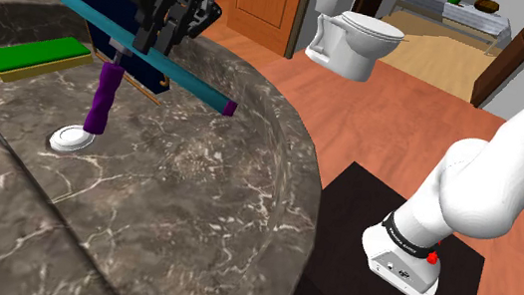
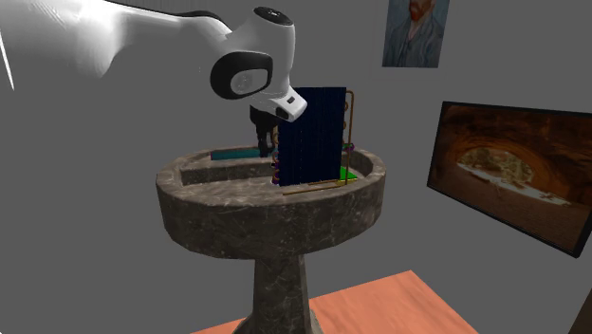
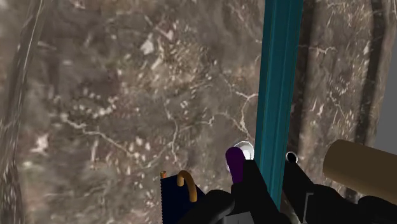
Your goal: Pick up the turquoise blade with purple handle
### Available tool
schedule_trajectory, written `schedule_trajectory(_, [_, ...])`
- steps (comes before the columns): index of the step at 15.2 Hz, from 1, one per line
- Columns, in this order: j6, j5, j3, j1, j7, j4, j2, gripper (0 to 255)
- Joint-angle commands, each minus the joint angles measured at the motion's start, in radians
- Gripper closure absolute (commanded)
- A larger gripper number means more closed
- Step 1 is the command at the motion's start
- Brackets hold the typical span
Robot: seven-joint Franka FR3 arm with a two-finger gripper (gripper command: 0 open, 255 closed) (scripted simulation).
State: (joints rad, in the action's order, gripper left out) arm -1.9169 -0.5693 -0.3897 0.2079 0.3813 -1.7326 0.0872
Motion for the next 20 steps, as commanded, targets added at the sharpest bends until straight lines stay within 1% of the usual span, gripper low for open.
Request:
schedule_trajectory(1, [-0.006,0.001,-0.001,0.0,-0.001,-0.014,-0.012,255])
schedule_trajectory(2, [-0.005,-0.001,-0.001,0.0,-0.002,-0.019,-0.007,255])
schedule_trajectory(3, [-0.001,0.007,0.001,-0.002,-0.003,0.005,-0.029,255])
schedule_trajectory(18, [0.175,0.057,-0.002,-0.006,0.105,0.263,-0.086,255])
schedule_trajectory(20, [0.177,0.057,-0.002,-0.006,0.106,0.266,-0.087,255])
